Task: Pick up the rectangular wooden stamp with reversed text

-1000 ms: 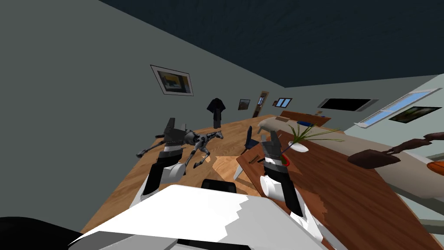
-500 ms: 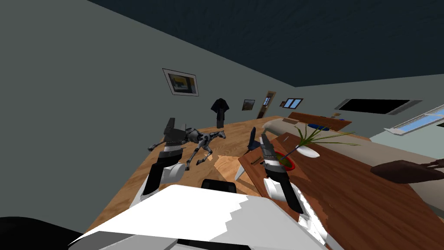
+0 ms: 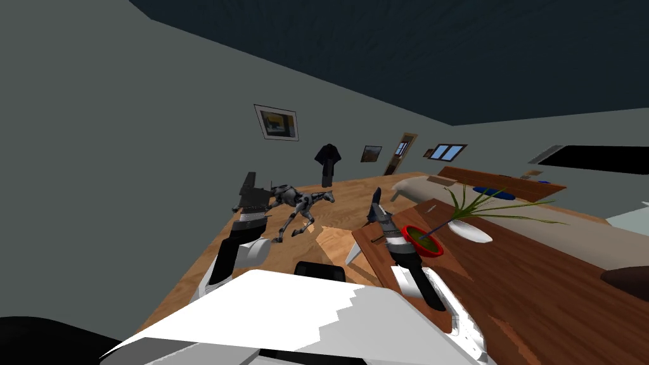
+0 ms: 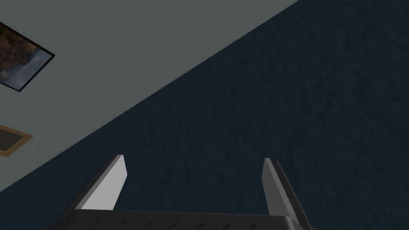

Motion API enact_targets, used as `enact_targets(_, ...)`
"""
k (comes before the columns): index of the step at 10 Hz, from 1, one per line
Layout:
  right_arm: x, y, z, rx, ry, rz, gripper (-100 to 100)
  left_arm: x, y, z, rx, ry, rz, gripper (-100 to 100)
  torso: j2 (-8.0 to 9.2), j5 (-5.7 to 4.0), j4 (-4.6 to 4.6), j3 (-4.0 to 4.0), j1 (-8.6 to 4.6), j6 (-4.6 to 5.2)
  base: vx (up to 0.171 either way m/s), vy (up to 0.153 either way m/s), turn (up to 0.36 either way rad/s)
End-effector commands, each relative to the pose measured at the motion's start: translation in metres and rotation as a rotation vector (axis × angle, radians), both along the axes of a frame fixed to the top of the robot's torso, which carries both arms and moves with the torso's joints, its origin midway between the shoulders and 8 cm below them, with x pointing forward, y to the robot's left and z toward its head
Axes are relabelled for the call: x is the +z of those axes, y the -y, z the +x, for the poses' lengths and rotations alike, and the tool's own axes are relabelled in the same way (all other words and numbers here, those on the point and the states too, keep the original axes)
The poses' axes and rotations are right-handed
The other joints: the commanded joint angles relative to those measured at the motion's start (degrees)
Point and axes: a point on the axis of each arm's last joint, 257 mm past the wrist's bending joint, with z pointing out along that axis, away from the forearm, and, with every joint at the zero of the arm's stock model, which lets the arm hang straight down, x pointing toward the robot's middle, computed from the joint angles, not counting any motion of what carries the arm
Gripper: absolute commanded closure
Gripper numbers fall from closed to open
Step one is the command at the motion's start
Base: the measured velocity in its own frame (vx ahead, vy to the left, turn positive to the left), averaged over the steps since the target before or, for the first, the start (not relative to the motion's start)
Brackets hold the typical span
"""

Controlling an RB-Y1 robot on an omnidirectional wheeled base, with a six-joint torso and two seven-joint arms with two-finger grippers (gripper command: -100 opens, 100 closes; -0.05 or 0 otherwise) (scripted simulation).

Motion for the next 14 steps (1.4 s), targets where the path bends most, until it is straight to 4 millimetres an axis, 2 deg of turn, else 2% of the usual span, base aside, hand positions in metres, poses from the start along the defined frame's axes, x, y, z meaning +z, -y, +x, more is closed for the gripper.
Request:
enact_targets(1,-0.016,0.003,0.003,-0.005,-0.029,-0.061,-100,0.000,0.000,0.000,0.000,0.000,0.000,0,0.00,0.00,0.00,0.00,0.00,0.00,-0.033,-0.011,0.097)
enact_targets(2,-0.034,0.002,0.004,-0.001,-0.055,-0.153,-100,0.000,0.000,0.000,0.000,0.000,0.000,0,-0.04,0.00,0.00,-0.02,0.00,0.02,-0.028,-0.005,0.185)
enact_targets(3,-0.039,0.004,0.005,-0.005,-0.064,-0.153,-100,0.000,0.000,0.000,0.000,0.000,0.000,0,-0.05,0.00,-0.01,-0.03,0.01,0.00,-0.020,-0.006,0.086)
enact_targets(4,-0.058,0.004,0.005,0.003,-0.092,-0.248,-100,0.000,0.000,0.000,0.000,0.000,0.000,0,-0.08,0.00,-0.01,-0.04,0.01,0.04,-0.020,-0.002,0.226)
enact_targets(5,-0.062,0.006,0.005,0.000,-0.100,-0.248,-100,0.000,0.000,0.000,0.000,0.000,0.000,0,-0.08,0.00,-0.02,-0.05,0.02,0.00,-0.020,-0.008,0.082)
enact_targets(7,-0.102,0.006,0.002,0.025,-0.153,-0.423,-100,0.000,0.000,0.000,0.000,0.000,0.000,0,-0.09,0.00,-0.02,-0.05,0.02,0.01,-0.027,-0.003,0.256)
enact_targets(8,-0.113,0.013,0.002,0.021,-0.178,-0.442,-100,0.000,0.000,0.000,0.000,0.000,0.000,0,-0.08,0.00,-0.01,-0.04,0.01,-0.01,-0.018,-0.010,0.105)
enact_targets(10,-0.156,0.015,-0.008,0.062,-0.230,-0.614,-100,0.000,0.000,0.000,0.000,0.000,0.000,0,-0.12,0.00,-0.02,-0.07,0.01,0.01,-0.013,-0.004,0.241)
enact_targets(11,-0.164,0.021,-0.009,0.063,-0.248,-0.638,-100,0.000,0.000,0.000,0.000,0.000,0.000,0,-0.13,0.00,-0.02,-0.07,0.01,0.00,-0.011,-0.009,0.135)
enact_targets(12,-0.185,0.024,-0.017,0.094,-0.273,-0.733,-100,0.000,0.000,0.000,0.000,0.000,0.000,0,-0.15,0.00,-0.03,-0.08,-0.01,0.04,-0.008,-0.004,0.218)
enact_targets(14,-0.196,0.032,-0.019,0.086,-0.300,-0.737,-100,0.000,0.000,0.000,0.000,0.000,0.000,0,-0.15,0.00,-0.03,-0.08,0.01,0.06,-0.004,-0.005,0.048)
